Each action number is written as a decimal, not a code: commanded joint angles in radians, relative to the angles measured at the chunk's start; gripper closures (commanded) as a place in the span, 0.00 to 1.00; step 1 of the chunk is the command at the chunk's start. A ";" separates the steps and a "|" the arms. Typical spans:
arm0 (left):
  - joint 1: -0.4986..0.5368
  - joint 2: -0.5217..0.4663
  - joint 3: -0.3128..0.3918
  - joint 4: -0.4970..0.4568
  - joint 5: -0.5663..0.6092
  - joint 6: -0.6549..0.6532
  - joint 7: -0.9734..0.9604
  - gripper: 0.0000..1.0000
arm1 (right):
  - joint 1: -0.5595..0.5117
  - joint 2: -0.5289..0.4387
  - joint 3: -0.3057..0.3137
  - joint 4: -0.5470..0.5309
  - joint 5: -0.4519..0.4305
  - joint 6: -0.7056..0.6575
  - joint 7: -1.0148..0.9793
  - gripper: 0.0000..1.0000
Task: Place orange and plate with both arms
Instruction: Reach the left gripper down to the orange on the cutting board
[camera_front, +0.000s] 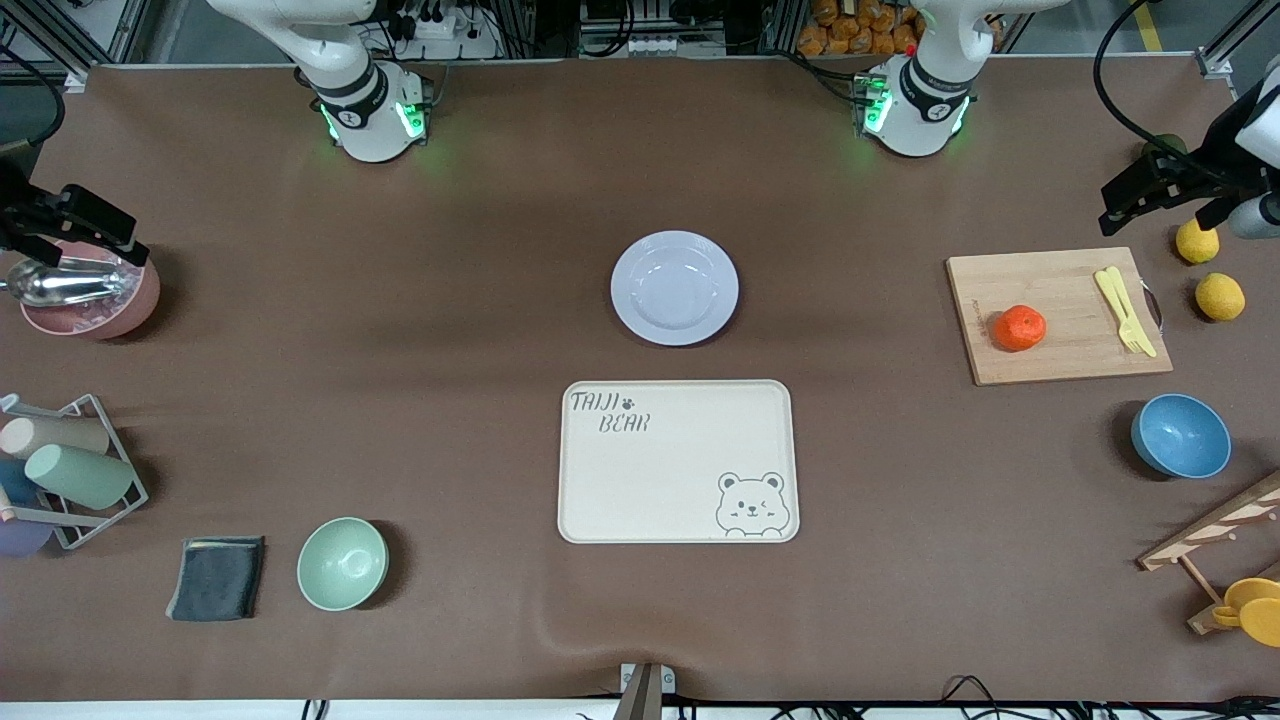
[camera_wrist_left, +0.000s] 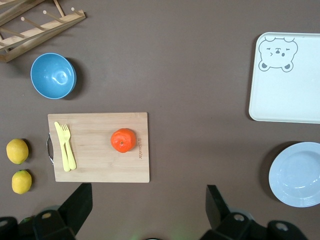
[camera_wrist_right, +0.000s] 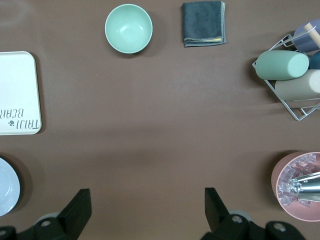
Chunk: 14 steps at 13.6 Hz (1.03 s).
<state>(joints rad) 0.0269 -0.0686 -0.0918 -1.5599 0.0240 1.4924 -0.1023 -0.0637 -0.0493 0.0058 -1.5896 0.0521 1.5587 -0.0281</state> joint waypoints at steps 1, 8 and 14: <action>0.004 0.010 0.000 0.024 -0.006 -0.020 0.009 0.00 | -0.004 -0.011 0.016 0.005 -0.018 -0.015 0.019 0.00; 0.072 0.047 0.014 -0.055 0.016 0.006 0.035 0.00 | -0.010 0.020 0.013 0.063 -0.015 -0.040 0.017 0.00; 0.218 -0.019 0.004 -0.448 0.019 0.309 0.047 0.00 | -0.004 0.020 0.010 0.077 -0.018 -0.037 0.017 0.00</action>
<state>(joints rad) 0.2064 -0.0228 -0.0749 -1.8554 0.0326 1.7026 -0.0571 -0.0635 -0.0440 0.0065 -1.5442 0.0521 1.5406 -0.0252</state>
